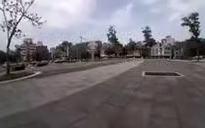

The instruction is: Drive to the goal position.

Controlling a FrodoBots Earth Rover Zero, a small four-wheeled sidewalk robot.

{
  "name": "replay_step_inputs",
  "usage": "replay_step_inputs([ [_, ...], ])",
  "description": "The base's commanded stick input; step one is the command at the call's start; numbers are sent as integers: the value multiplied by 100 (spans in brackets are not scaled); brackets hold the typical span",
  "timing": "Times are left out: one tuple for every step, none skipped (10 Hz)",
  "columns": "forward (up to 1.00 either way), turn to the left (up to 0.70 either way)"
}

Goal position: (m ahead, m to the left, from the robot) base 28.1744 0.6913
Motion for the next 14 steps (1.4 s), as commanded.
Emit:
replay_step_inputs([
  [100,-4],
  [100,-17],
  [100,-40],
  [100,-40],
  [100,-12],
  [100,0],
  [100,0],
  [100,0],
  [100,0],
  [100,0],
  [100,0],
  [100,0],
  [94,0],
  [85,0],
])
